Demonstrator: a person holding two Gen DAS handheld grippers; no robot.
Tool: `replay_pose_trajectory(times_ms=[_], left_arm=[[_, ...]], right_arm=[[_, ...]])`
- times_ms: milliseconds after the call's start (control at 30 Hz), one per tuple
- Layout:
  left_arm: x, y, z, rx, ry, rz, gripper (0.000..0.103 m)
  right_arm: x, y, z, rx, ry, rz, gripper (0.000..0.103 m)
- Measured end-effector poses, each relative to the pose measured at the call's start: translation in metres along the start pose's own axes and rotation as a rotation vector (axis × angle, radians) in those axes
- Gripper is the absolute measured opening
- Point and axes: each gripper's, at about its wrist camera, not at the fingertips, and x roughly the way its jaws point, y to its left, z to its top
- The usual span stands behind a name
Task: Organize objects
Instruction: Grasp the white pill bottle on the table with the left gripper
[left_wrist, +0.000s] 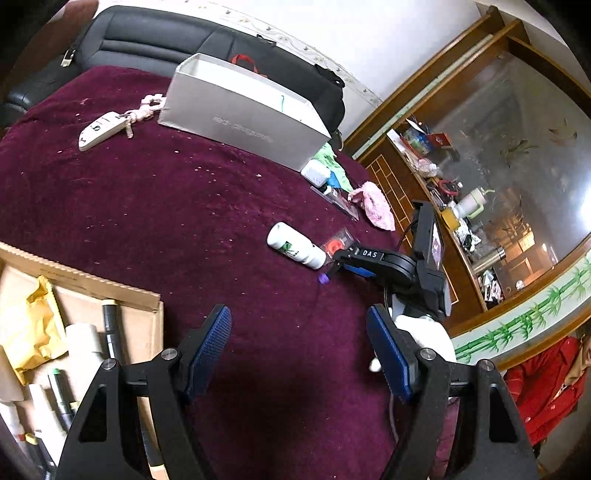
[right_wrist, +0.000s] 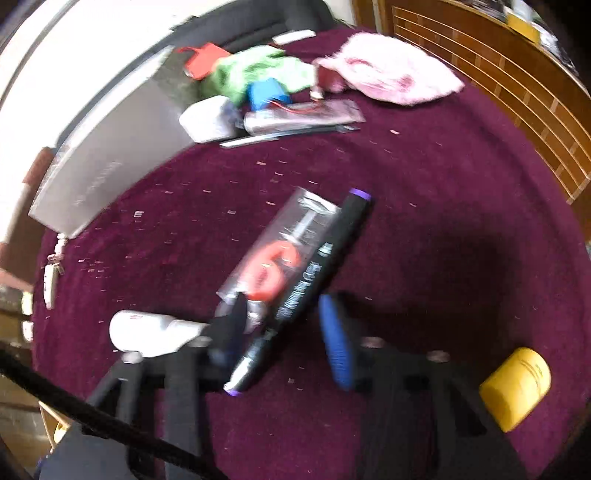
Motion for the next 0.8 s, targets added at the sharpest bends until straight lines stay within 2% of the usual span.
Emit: replay_pose_trajectory(times_ms=[67, 100, 233, 333, 433, 533, 667, 733, 800], left_arm=[[0.006, -0.006, -0.001, 0.026, 0.003, 0.013, 0.07], [0.01, -0.009, -0.001, 0.035, 0.007, 0.017, 0.07], [0.031, -0.018, -0.002, 0.037, 0.035, 0.029, 0.07], [0.052, -0.023, 0.0, 0.017, 0.047, 0.052, 0.07], [0.067, -0.021, 0.005, -0.032, 0.035, 0.077, 0.07], [0.087, -0.01, 0.012, -0.129, 0.024, 0.122, 0.07], [0.121, 0.009, 0.025, -0.285, 0.034, 0.167, 0.07], [0.135, 0.006, 0.034, -0.286, 0.018, 0.176, 0.07], [0.146, 0.003, 0.04, -0.272, 0.006, 0.216, 0.07]], right_arm=[[-0.008, -0.005, -0.006, -0.034, -0.007, 0.014, 0.008], [-0.012, -0.009, -0.009, -0.044, -0.003, 0.027, 0.007], [-0.028, -0.031, -0.04, -0.09, 0.003, 0.068, 0.006], [-0.031, -0.045, -0.066, -0.088, 0.023, 0.129, 0.006], [-0.038, -0.06, -0.084, -0.05, 0.003, 0.23, 0.008], [-0.038, -0.071, -0.091, -0.015, -0.039, 0.308, 0.009], [-0.037, -0.076, -0.089, 0.018, -0.034, 0.355, 0.01], [-0.035, -0.078, -0.089, 0.027, -0.032, 0.374, 0.01], [-0.037, -0.081, -0.09, 0.041, -0.028, 0.392, 0.01]])
